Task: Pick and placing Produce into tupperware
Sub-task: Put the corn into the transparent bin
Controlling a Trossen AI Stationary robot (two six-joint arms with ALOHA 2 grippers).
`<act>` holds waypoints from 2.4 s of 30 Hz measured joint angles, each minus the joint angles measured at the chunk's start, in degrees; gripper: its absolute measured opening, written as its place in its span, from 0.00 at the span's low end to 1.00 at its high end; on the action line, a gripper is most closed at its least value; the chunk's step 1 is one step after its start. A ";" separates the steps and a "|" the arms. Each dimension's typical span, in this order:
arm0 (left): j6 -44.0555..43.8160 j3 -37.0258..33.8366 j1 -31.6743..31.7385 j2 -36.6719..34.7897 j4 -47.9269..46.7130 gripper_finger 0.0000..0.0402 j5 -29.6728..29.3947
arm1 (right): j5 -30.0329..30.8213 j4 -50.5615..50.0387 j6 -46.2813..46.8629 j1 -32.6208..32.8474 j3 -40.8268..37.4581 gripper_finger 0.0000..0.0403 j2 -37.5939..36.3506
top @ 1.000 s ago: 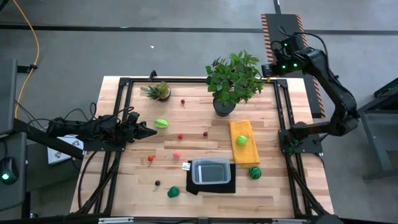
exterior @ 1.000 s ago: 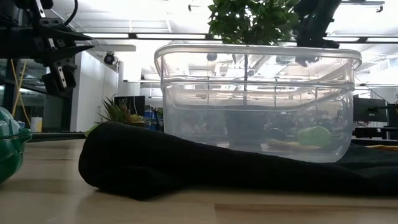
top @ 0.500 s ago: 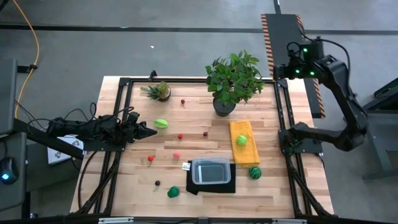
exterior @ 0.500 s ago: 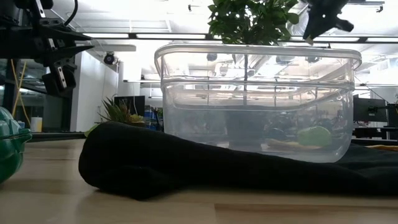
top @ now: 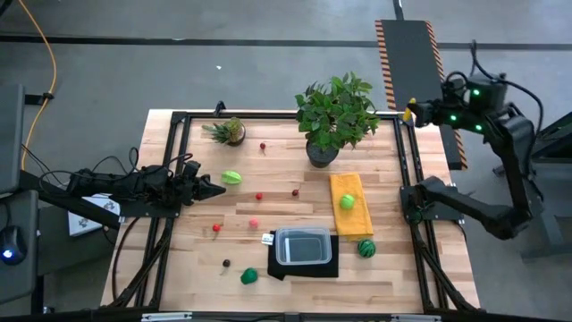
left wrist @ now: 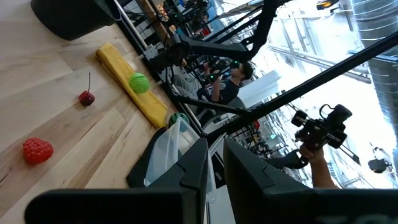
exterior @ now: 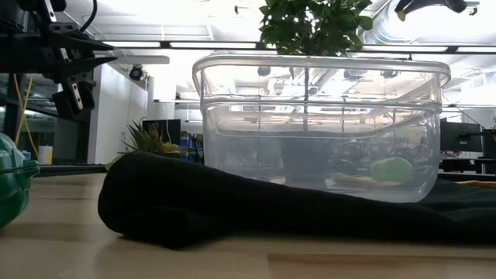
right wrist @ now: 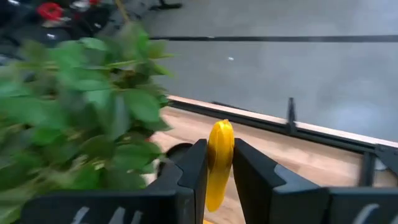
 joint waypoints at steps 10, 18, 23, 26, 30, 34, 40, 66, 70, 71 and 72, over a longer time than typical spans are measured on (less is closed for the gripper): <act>0.00 0.01 0.02 0.00 0.00 0.10 -0.22 | -16.16 1.57 0.77 0.00 0.00 0.15 -6.53; 0.00 0.00 0.02 0.00 0.00 0.10 -0.24 | -30.27 4.26 1.02 0.00 0.00 0.15 -7.55; -0.46 0.01 0.02 0.00 0.00 0.10 -0.24 | -37.28 5.85 1.02 0.00 0.00 0.15 -7.55; -0.66 0.01 0.02 0.00 0.00 0.10 -0.24 | -40.38 6.68 1.00 0.00 0.00 0.15 -7.55; -0.90 0.00 0.02 0.00 0.02 0.10 -0.24 | -42.78 6.72 1.16 -0.01 0.00 0.15 -7.55; -2.00 0.01 0.02 0.00 0.02 0.10 -0.24 | -44.80 6.81 2.47 0.00 0.00 0.15 -7.55; -2.02 0.00 0.02 0.00 0.02 0.10 -0.25 | -45.59 6.86 2.56 0.00 0.00 0.15 -7.62; -2.01 0.00 0.02 0.00 0.11 0.10 -1.39 | -48.24 13.90 2.53 0.00 0.00 0.15 -6.28; -2.01 0.01 0.02 0.00 0.13 0.10 -1.56 | -49.16 14.93 2.67 -0.02 0.00 0.15 -6.27; -2.01 0.01 0.02 0.00 0.13 0.10 -1.56 | -49.53 15.48 3.07 -0.02 0.00 0.15 -6.27; -2.01 0.01 0.02 0.00 0.14 0.10 -1.56 | -49.97 16.25 3.57 0.00 0.00 0.15 -6.19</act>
